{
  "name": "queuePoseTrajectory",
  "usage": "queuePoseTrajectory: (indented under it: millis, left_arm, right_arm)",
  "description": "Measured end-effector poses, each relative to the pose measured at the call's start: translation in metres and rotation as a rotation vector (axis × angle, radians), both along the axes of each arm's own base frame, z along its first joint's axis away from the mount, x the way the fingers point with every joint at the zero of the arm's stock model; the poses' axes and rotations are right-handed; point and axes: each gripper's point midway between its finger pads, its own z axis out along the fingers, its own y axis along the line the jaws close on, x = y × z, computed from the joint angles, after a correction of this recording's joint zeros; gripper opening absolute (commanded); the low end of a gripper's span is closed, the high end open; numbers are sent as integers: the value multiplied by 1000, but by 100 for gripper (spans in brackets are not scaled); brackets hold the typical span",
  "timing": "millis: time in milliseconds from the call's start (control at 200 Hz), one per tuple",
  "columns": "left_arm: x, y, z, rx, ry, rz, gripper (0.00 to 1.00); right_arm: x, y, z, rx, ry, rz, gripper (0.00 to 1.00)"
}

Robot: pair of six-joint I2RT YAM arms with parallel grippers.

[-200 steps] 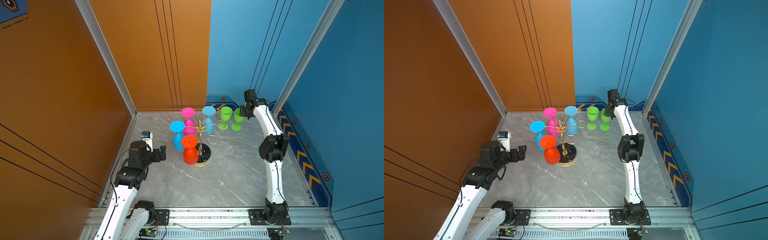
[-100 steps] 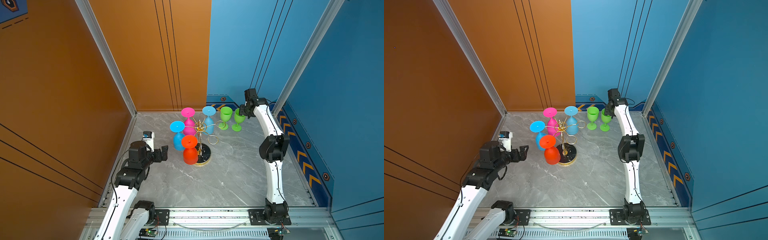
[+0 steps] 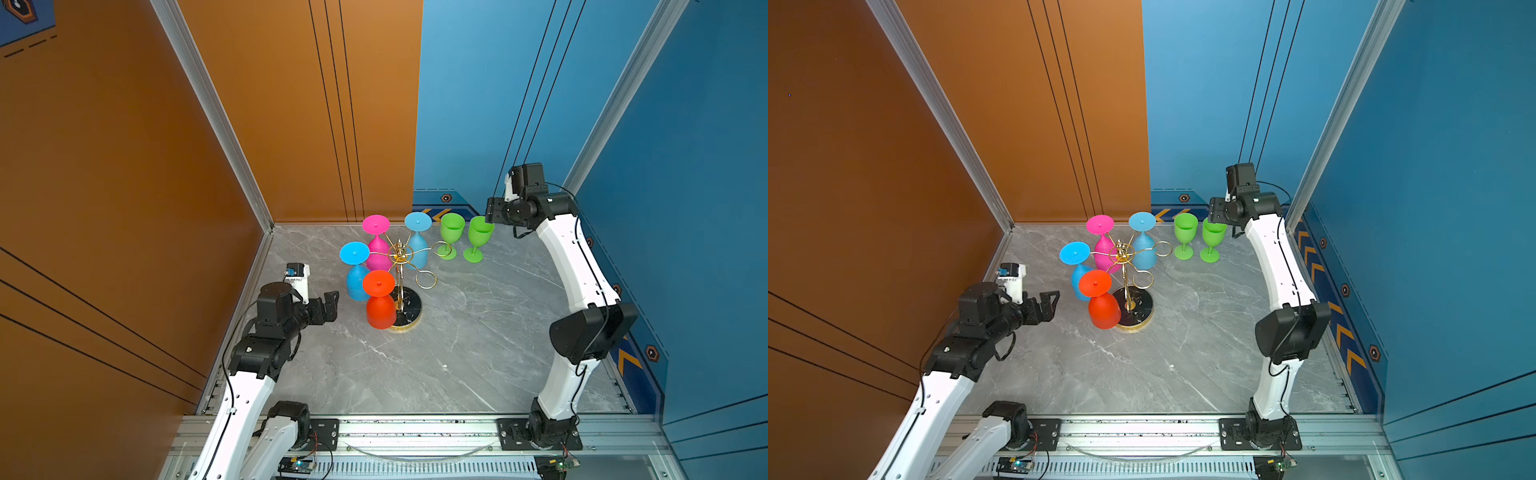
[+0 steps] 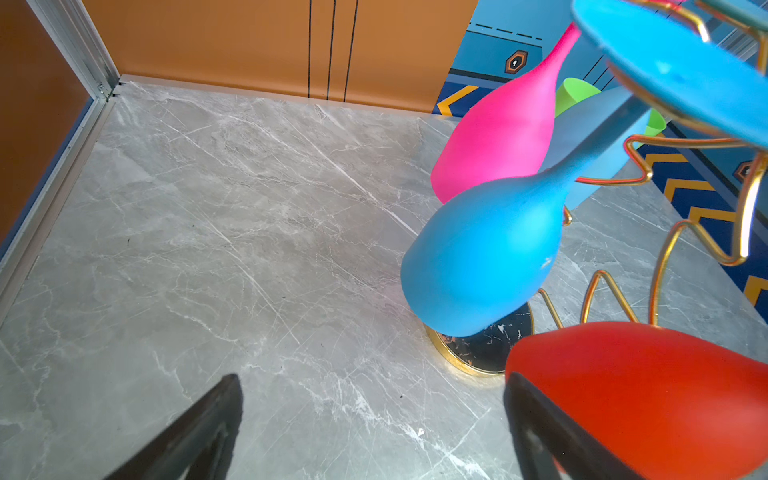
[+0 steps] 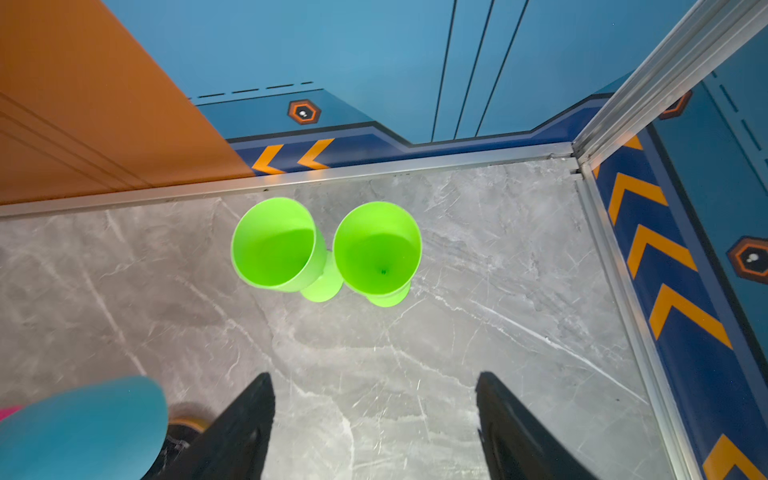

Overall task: Take the wine glass off the wine glass rack
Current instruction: 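Open the right gripper and lift it away while the left gripper moves toward the rack, then move the left gripper to the red glass foot while the right gripper withdraws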

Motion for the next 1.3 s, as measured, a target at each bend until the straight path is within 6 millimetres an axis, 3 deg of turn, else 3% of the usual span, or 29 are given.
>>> queuePoseTrajectory:
  millis: [295,646,796,1301]
  left_arm:
    - [-22,-13,38,-114,-47,-46,98]
    - [-40,-48,74,-324,-35,-194,100]
    - [-48,-60,87,-396,-22,-253,95]
    - [-53,-99,79,-589,206,-356,70]
  right_arm:
    - [-69,18,-39,135,60,70,78]
    - [-119,49,-53,205,39,169,77]
    - [-138,62,-65,202,58,215,77]
    - [-169,75,-81,199,56,278,77]
